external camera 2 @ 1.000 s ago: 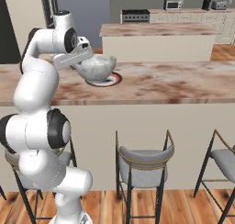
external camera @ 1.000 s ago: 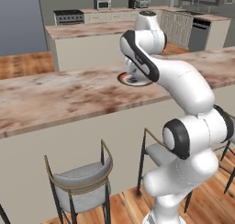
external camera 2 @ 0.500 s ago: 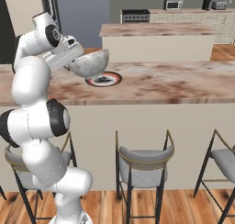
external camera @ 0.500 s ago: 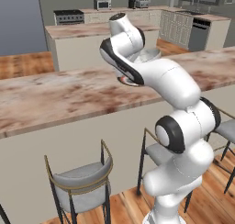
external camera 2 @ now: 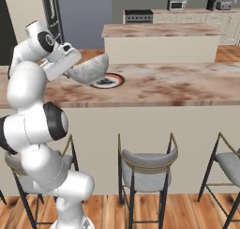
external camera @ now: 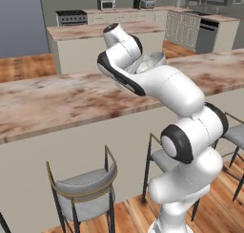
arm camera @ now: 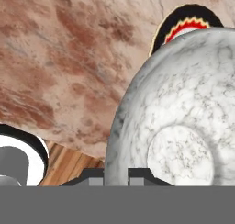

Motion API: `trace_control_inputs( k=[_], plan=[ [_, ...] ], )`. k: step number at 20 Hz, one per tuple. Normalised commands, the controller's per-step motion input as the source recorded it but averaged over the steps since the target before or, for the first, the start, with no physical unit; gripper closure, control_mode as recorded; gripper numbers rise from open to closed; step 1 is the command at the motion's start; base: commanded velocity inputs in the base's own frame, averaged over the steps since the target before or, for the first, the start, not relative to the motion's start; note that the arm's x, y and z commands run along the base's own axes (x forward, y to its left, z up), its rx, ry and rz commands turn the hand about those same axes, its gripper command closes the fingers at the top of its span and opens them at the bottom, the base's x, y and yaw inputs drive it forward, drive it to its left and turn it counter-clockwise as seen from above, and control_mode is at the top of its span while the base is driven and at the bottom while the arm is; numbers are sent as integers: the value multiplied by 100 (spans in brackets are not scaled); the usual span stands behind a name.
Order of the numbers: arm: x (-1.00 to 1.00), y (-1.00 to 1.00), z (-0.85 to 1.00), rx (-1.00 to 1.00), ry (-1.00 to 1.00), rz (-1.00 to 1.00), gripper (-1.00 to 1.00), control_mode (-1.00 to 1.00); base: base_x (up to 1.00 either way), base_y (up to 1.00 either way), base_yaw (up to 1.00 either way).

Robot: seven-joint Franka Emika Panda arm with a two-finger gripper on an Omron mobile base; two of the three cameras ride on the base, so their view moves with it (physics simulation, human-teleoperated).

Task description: Move the bowls from the cabinet to the plates on the dining table.

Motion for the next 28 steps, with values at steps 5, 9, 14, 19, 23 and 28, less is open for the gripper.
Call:
trace_control_inputs(
  k=[5, 9, 14, 19, 23, 28],
  plan=[
    [-4, 0, 6, 16, -1, -4, 100, -100, 0, 0, 0],
    [0, -1, 11, 15, -1, -2, 100, -100, 0, 0, 0],
    [7, -1, 1, 8, 0, 0, 100, -100, 0, 0, 0],
    [21, -3, -1, -2, 0, 0, 100, -100, 0, 0, 0],
    [36, -12, 0, -6, 0, 0, 100, -100, 0, 0, 0],
    [21, -11, 0, -3, -1, 0, 100, -100, 0, 0, 0]
  ],
)
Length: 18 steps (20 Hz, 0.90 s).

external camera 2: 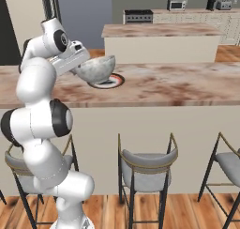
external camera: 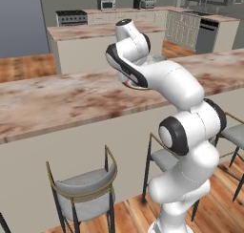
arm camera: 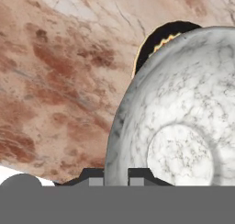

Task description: Move the bowls from the cabinet to the plates on the dining table.

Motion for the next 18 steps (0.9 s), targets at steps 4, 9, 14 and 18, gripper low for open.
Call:
trace_control_inputs(
  k=[4, 9, 14, 18],
  plan=[
    [0, -2, -3, 0, -5, 2, 100, -100, 0, 0, 0],
    [-1, 0, -12, 0, -7, 3, 100, -100, 0, 0, 0],
    [0, 0, -23, 5, -5, 2, 100, -100, 0, 0, 0],
    [0, -1, -30, 9, -3, 2, 100, -100, 0, 0, 0]
  ],
)
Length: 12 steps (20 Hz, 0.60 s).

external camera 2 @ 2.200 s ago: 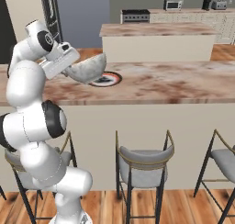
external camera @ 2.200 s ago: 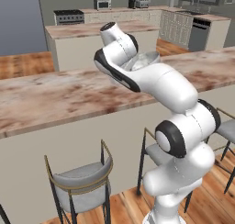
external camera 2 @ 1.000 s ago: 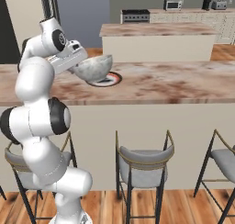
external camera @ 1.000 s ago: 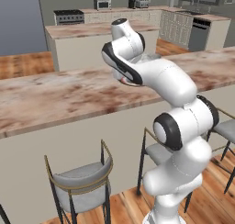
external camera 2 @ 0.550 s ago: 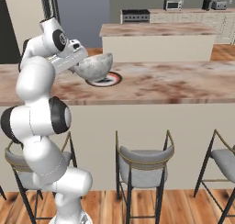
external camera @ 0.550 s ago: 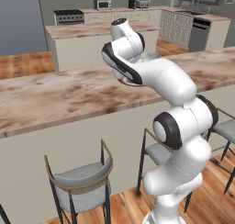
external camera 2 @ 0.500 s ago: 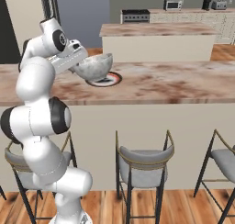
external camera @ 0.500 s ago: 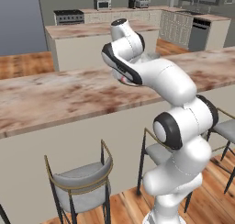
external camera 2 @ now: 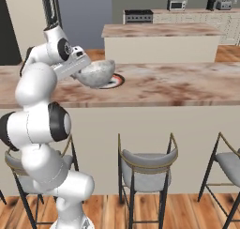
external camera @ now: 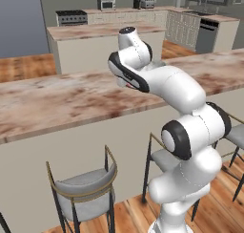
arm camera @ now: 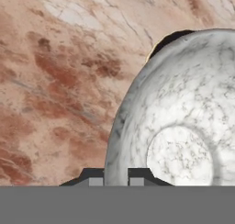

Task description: Move the bowls from the cabinet to the plates on the dining table.

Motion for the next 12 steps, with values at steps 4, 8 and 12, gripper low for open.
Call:
trace_control_inputs(
  k=[4, 8, 12],
  plan=[
    [0, -3, -12, 8, -4, 1, 100, -100, 0, 0, 0],
    [1, -3, -3, 4, -4, 0, 100, -100, 0, 0, 0],
    [6, -7, 0, 2, -4, 0, 100, -100, 0, 0, 0]
  ],
)
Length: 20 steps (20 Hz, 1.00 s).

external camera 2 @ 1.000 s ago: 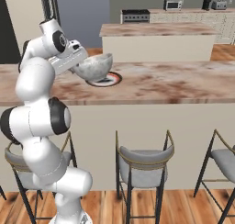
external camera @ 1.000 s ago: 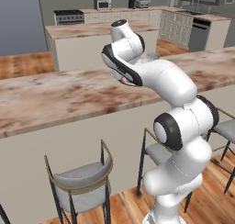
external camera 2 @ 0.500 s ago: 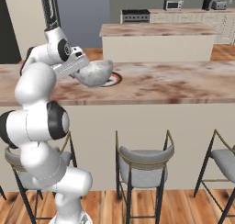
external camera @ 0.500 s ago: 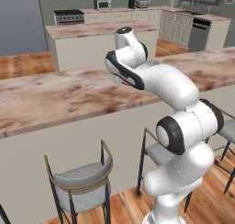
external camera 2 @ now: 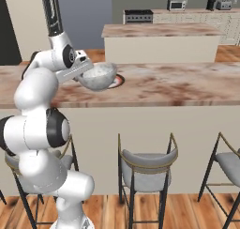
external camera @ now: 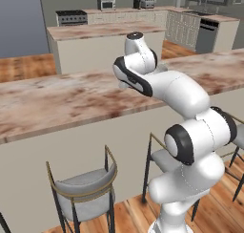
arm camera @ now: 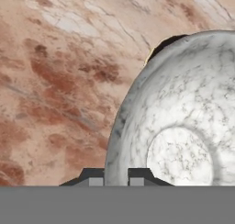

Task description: Move the bowls from the cabinet to the plates on the dining table.

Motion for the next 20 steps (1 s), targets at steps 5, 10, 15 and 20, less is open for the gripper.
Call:
trace_control_inputs(
  k=[5, 10, 15, 20],
  plan=[
    [14, -9, 1, 1, -4, 0, 100, -100, 0, 0, 0],
    [21, -9, 16, 4, -2, 0, 100, -100, 0, 0, 0],
    [41, -15, 19, 6, 0, 0, 100, -100, 0, 0, 0],
    [39, -8, 9, 6, 0, 0, 100, -100, 0, 0, 0]
  ],
)
